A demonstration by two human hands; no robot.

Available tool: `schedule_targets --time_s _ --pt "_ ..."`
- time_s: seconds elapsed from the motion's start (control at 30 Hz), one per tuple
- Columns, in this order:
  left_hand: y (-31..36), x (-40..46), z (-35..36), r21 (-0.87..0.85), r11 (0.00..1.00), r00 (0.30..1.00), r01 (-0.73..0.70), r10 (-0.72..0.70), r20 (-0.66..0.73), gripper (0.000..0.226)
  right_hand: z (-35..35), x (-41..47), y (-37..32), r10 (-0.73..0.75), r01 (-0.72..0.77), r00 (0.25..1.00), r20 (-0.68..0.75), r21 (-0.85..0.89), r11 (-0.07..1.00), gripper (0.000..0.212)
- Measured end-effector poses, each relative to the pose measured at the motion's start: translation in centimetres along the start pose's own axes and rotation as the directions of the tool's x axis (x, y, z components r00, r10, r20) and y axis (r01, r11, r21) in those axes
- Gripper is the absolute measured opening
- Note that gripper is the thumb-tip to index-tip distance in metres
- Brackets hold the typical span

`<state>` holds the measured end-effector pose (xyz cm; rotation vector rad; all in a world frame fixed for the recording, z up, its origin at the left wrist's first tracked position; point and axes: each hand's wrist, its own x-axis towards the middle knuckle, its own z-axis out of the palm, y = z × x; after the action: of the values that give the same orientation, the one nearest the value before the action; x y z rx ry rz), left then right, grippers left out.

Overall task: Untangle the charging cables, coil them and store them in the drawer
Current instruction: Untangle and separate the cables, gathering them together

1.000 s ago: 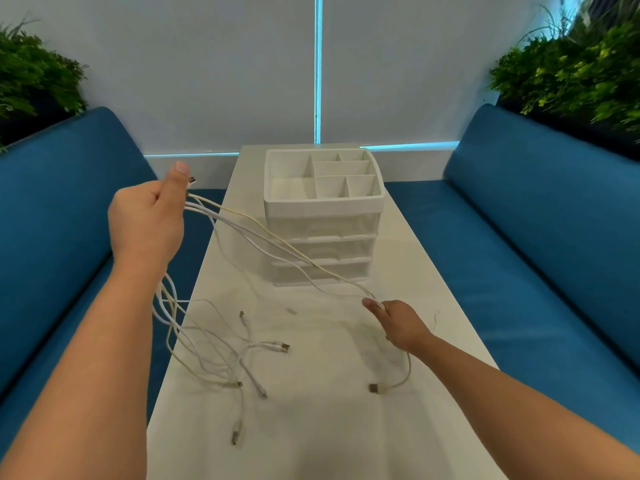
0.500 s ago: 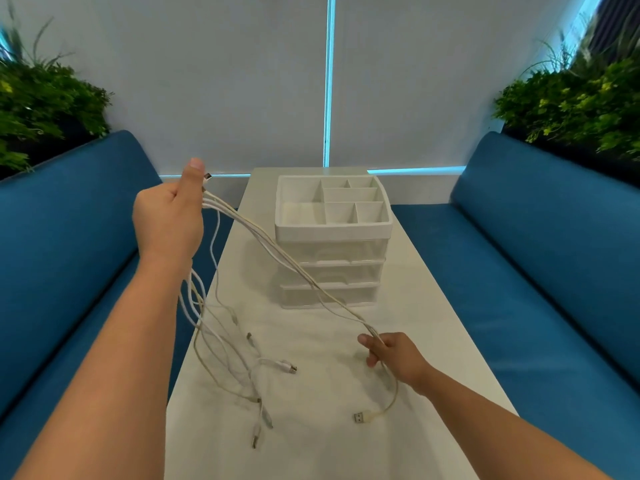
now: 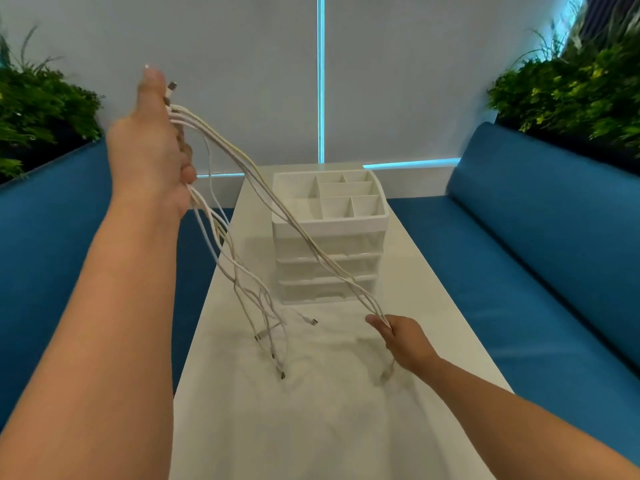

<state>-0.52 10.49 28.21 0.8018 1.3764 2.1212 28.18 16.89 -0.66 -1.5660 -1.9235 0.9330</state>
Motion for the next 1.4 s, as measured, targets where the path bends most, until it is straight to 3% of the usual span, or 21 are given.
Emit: schedule_targets --time_s 0.13,0.2,0.33,0.47,0.63,0.73,0.87,0.97,1.03,1.2,1.4 --pt "0.1 -0.1 0.0 -0.049 0.998 0.999 0.041 -0.041 0.006 0.049 0.0 -1.2 0.8 -0.225 0.204 0.974 0.003 -0.426 0.881 0.059" --pt "0.0 -0.4 0.0 -0.065 0.997 0.999 0.051 -0.051 0.004 0.05 0.4 -1.5 1.1 -0.277 0.254 0.961 0.025 -0.481 0.839 0.059" --pt "-0.6 -0.6 -0.4 -0.1 0.991 0.995 0.092 -0.095 -0.026 0.047 1.2 -0.8 1.7 -0.218 0.218 0.975 0.039 -0.332 0.918 0.044" --pt "-1.5 0.0 -1.3 -0.123 0.986 0.993 0.11 -0.116 -0.037 0.044 1.1 -0.8 2.7 -0.177 0.198 0.969 0.174 -0.113 0.974 0.028" --pt "-3.0 -0.3 -1.6 -0.117 0.983 0.988 0.142 -0.148 -0.046 0.04 0.8 -0.5 3.4 -0.103 0.144 0.966 0.236 -0.166 0.976 0.034" --pt "-3.1 -0.3 -1.6 -0.128 0.98 0.985 0.152 -0.16 -0.058 0.041 0.7 0.0 3.6 -0.026 0.076 0.981 0.193 -0.253 0.964 0.04" --pt "-2.6 -0.1 -1.7 -0.155 0.978 0.985 0.139 -0.153 -0.079 0.044 0.5 -0.2 2.3 -0.007 -0.034 0.985 0.173 0.236 0.971 0.036" --pt "-2.5 0.0 -1.9 -0.151 0.98 0.984 0.133 -0.148 -0.095 0.042 0.7 -0.2 1.6 0.078 -0.122 0.99 0.122 0.425 0.897 0.035" --pt "-2.6 0.1 -2.1 -0.148 0.981 0.985 0.125 -0.141 -0.103 0.042 0.9 -0.2 1.2 0.098 -0.131 0.99 0.101 0.406 0.904 0.037" --pt "-2.4 0.5 -2.4 -0.158 0.98 0.984 0.119 -0.138 -0.115 0.043 0.9 -0.7 0.8 -0.003 -0.007 0.994 0.106 0.091 0.996 0.042" --pt "-2.7 0.9 -2.6 -0.139 0.984 0.983 0.108 -0.127 -0.132 0.046 1.6 -0.5 1.1 0.085 -0.097 0.988 0.129 0.085 0.992 0.058"
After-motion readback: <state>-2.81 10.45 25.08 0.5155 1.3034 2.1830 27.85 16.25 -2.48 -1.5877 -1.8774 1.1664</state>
